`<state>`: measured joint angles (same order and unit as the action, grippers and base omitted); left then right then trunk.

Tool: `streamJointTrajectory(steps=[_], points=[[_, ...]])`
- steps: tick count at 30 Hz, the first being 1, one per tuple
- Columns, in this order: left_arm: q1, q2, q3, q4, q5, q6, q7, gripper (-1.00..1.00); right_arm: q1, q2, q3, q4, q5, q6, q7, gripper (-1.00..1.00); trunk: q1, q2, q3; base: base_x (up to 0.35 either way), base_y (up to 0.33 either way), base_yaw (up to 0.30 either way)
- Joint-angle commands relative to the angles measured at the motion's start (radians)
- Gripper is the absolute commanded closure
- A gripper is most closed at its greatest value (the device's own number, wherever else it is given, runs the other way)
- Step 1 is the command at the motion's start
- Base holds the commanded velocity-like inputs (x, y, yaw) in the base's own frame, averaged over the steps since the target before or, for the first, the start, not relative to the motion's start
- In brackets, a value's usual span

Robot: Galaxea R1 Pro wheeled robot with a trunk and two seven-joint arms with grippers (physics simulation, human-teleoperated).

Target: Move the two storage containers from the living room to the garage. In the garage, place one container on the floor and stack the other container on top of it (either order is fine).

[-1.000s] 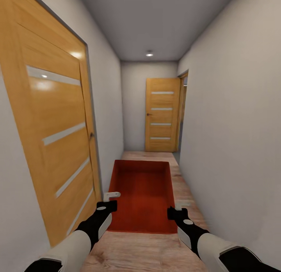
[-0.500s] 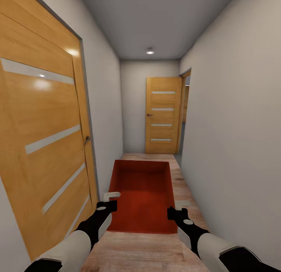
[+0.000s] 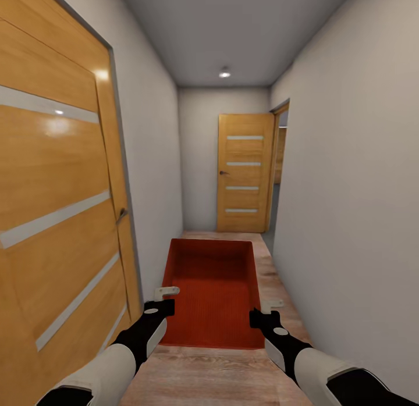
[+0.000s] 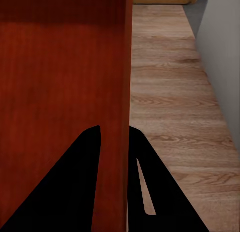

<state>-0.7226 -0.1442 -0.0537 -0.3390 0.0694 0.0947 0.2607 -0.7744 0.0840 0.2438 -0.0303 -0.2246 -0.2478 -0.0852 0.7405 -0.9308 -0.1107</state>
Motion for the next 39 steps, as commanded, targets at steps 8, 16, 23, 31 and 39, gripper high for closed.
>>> streamJointTrajectory(steps=[8, 16, 23, 31, 39], points=[[-0.001, 0.060, 0.064, -0.005, 0.000, 0.007, 0.011, 1.00, 0.000, -0.009, -0.032, 0.000, -0.004, -0.002, -0.005, 1.00, 0.001, -0.001, -0.002, 0.323, 0.000, 0.000], [-0.001, 0.061, 0.064, -0.003, 0.001, 0.007, 0.011, 1.00, 0.000, -0.010, -0.032, 0.000, -0.004, -0.002, -0.005, 1.00, 0.001, -0.001, -0.002, 0.323, 0.000, 0.000], [-0.001, 0.061, 0.064, -0.002, 0.001, 0.007, 0.011, 1.00, 0.000, -0.010, -0.032, 0.000, -0.004, -0.002, -0.005, 1.00, 0.001, -0.001, -0.002, 0.323, 0.000, 0.000], [-0.001, 0.061, 0.064, -0.002, 0.002, 0.008, 0.010, 1.00, 0.000, -0.010, -0.032, 0.000, -0.004, -0.002, -0.005, 1.00, 0.001, -0.001, -0.002, 0.323, 0.000, 0.000], [-0.001, 0.067, 0.064, -0.002, 0.004, 0.007, 0.011, 1.00, 0.000, -0.010, -0.032, -0.001, -0.004, -0.002, -0.005, 1.00, 0.001, -0.001, -0.002, 0.323, 0.000, 0.000]])
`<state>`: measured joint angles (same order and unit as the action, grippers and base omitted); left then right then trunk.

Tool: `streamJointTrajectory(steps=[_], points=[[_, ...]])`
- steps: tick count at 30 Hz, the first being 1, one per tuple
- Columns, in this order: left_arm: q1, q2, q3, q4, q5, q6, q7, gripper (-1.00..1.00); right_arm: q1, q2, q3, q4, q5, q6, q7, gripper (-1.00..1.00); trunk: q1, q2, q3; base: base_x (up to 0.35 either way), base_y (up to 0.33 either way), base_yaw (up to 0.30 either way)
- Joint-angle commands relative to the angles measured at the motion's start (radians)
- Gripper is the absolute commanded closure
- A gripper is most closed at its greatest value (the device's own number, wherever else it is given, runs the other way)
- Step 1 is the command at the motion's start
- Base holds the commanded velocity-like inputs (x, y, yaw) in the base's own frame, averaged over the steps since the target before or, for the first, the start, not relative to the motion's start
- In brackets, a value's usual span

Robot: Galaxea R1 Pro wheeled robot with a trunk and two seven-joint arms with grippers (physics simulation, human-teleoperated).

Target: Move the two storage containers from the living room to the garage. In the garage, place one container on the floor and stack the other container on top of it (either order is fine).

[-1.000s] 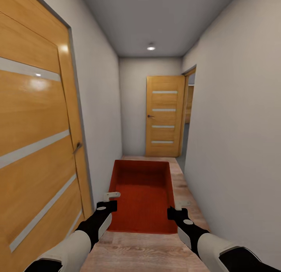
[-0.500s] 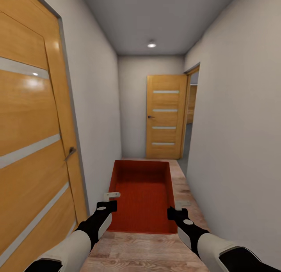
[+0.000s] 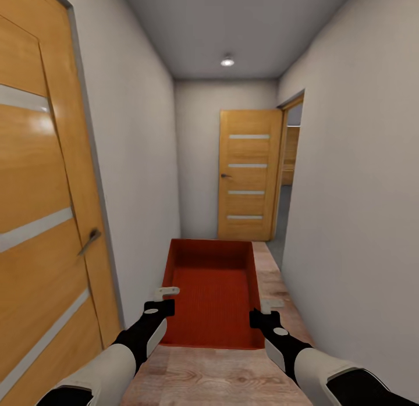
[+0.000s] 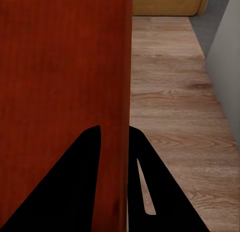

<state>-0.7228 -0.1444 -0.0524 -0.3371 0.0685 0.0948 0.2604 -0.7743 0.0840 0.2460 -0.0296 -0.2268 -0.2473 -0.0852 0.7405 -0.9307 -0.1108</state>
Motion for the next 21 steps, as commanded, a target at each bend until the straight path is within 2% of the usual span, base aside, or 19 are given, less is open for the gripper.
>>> streamJointTrajectory(steps=[1, 21], points=[[-0.001, 0.068, 0.063, -0.003, 0.005, 0.007, 0.011, 1.00, 0.000, -0.010, -0.034, -0.002, -0.002, -0.002, -0.005, 1.00, 0.001, -0.001, -0.001, 0.323, 0.000, 0.000], [-0.001, 0.071, 0.063, -0.003, 0.005, 0.007, 0.010, 1.00, 0.000, -0.012, -0.033, -0.009, 0.003, -0.001, -0.008, 1.00, 0.001, -0.001, -0.001, 0.323, 0.000, 0.000]])
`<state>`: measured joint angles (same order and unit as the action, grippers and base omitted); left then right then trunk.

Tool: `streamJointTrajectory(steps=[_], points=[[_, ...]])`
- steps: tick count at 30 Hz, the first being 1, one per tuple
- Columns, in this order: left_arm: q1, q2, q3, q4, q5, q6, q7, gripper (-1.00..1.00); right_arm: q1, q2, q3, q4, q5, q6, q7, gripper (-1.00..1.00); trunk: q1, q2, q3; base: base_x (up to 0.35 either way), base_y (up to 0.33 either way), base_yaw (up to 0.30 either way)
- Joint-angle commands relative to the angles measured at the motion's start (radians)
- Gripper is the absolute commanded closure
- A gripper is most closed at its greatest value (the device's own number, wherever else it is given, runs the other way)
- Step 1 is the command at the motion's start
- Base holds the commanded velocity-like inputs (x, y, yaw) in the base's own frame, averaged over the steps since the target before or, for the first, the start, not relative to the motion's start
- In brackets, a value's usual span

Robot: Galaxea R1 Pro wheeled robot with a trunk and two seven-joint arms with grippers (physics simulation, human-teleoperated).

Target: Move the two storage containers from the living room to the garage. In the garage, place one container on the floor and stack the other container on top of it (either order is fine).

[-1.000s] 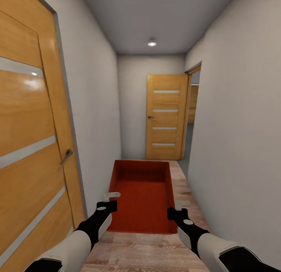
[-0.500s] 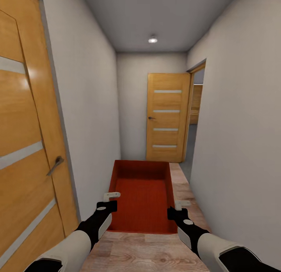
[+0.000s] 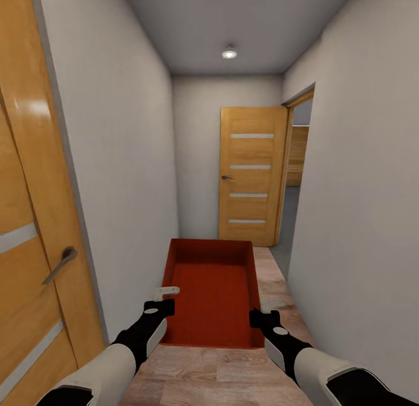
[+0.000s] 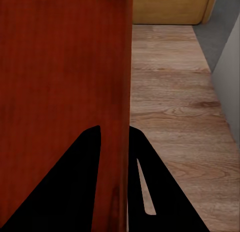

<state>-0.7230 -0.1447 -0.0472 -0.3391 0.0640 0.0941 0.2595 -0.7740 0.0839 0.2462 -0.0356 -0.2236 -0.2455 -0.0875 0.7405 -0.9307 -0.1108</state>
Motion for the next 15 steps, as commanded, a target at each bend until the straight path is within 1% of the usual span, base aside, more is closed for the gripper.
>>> streamJointTrajectory(steps=[1, 15], points=[[-0.001, 0.072, 0.058, -0.001, 0.009, 0.008, 0.011, 1.00, -0.001, -0.012, -0.033, -0.004, 0.000, -0.003, -0.006, 1.00, 0.001, -0.001, -0.001, 0.323, 0.000, 0.000], [-0.001, 0.074, 0.057, 0.000, 0.010, 0.007, 0.010, 1.00, -0.001, -0.012, -0.032, -0.004, 0.001, -0.003, -0.003, 1.00, 0.001, -0.001, -0.001, 0.323, 0.000, 0.000]])
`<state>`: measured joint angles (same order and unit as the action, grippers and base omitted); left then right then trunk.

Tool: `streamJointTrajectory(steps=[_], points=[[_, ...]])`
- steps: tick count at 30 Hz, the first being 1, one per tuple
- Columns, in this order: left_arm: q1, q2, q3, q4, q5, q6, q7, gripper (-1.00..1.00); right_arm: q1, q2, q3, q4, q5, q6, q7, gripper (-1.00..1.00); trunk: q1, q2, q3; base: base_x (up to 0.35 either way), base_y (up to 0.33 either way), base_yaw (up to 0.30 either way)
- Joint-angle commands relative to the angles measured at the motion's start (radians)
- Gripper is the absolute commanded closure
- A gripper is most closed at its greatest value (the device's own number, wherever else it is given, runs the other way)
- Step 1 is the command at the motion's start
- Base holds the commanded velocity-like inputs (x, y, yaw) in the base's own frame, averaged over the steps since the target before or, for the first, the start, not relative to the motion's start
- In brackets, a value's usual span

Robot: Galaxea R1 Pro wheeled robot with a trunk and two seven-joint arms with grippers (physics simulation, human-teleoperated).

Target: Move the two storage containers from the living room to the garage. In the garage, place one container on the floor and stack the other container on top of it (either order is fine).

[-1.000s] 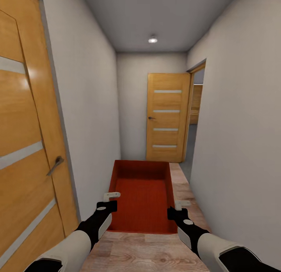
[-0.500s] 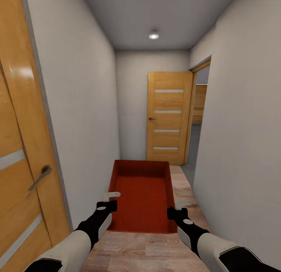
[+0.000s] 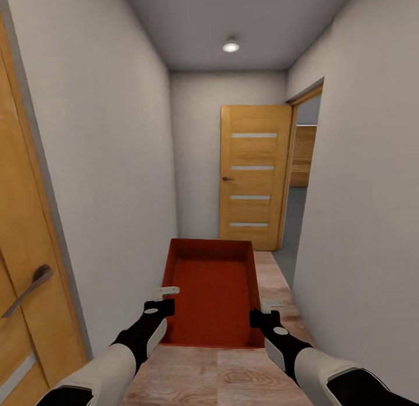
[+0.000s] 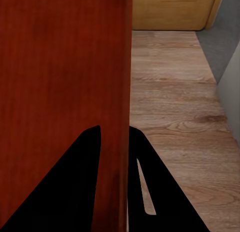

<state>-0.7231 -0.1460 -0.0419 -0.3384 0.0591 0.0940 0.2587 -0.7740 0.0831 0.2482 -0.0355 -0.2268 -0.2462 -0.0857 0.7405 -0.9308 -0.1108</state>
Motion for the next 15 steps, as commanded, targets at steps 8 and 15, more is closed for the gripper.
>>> streamJointTrajectory(steps=[8, 15], points=[[-0.001, 0.075, 0.051, -0.001, 0.015, 0.007, 0.010, 1.00, -0.001, -0.010, -0.033, -0.004, 0.004, -0.002, -0.005, 1.00, 0.001, -0.001, -0.001, 0.323, 0.000, -0.063], [-0.001, 0.076, 0.051, -0.001, 0.015, 0.007, 0.010, 1.00, -0.001, -0.009, -0.034, -0.004, 0.003, -0.003, -0.005, 1.00, 0.001, -0.001, -0.001, 0.323, 0.000, -0.274]])
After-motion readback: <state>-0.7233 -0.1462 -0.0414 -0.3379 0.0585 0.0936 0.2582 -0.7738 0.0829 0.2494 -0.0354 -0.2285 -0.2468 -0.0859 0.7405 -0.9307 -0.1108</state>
